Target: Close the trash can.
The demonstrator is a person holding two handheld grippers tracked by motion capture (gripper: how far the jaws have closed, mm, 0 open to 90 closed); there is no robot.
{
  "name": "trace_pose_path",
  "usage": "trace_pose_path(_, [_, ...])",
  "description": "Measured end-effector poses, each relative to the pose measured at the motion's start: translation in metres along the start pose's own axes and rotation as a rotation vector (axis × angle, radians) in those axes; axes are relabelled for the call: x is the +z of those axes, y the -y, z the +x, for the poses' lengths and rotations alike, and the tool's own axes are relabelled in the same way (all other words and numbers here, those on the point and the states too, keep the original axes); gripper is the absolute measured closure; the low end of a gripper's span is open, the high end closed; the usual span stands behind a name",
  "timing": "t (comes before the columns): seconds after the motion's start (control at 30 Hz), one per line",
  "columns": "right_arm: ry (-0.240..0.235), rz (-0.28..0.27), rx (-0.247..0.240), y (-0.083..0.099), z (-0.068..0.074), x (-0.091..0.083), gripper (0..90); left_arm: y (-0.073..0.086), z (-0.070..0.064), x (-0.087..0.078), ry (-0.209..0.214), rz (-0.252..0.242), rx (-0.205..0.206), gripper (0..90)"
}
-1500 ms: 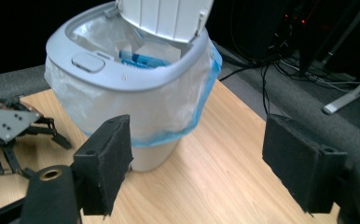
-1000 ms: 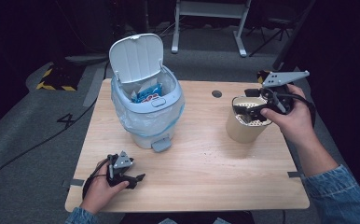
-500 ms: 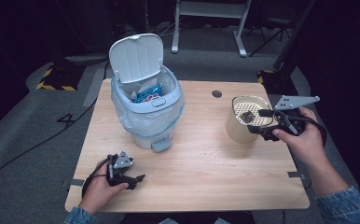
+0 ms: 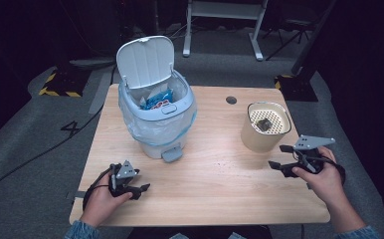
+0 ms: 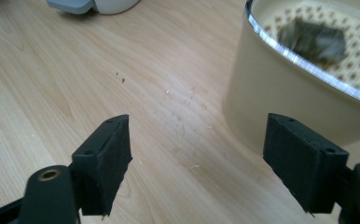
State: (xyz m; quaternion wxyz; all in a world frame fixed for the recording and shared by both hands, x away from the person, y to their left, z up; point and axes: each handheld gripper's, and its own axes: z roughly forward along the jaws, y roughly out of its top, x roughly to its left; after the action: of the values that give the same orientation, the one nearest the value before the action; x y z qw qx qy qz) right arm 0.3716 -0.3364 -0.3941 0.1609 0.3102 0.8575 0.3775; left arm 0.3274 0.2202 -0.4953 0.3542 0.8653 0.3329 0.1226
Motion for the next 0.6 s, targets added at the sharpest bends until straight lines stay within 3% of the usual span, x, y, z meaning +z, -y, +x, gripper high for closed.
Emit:
trace_pose_path(0.07, [-0.018, -0.01, 0.019, 0.013, -0.001, 0.006, 24.2, -0.002, 0.001, -0.004, 0.018, -0.02, -0.012, 33.6])
trace_pose_path(0.37, [-0.043, -0.008, 0.03, 0.055, -0.004, 0.034, 24.2, -0.016, -0.005, -0.024, 0.07, -0.09, 0.007, 35.8])
trace_pose_path(0.5, [-0.03, -0.011, 0.056, 0.07, -0.006, 0.041, 24.3, -0.024, -0.008, -0.03, 0.056, -0.104, 0.016, 35.8])
trace_pose_path(0.6, [-0.016, 0.015, 0.072, 0.082, -0.007, 0.047, 24.2, -0.03, -0.008, -0.034, 0.06, -0.124, 0.0, 35.8])
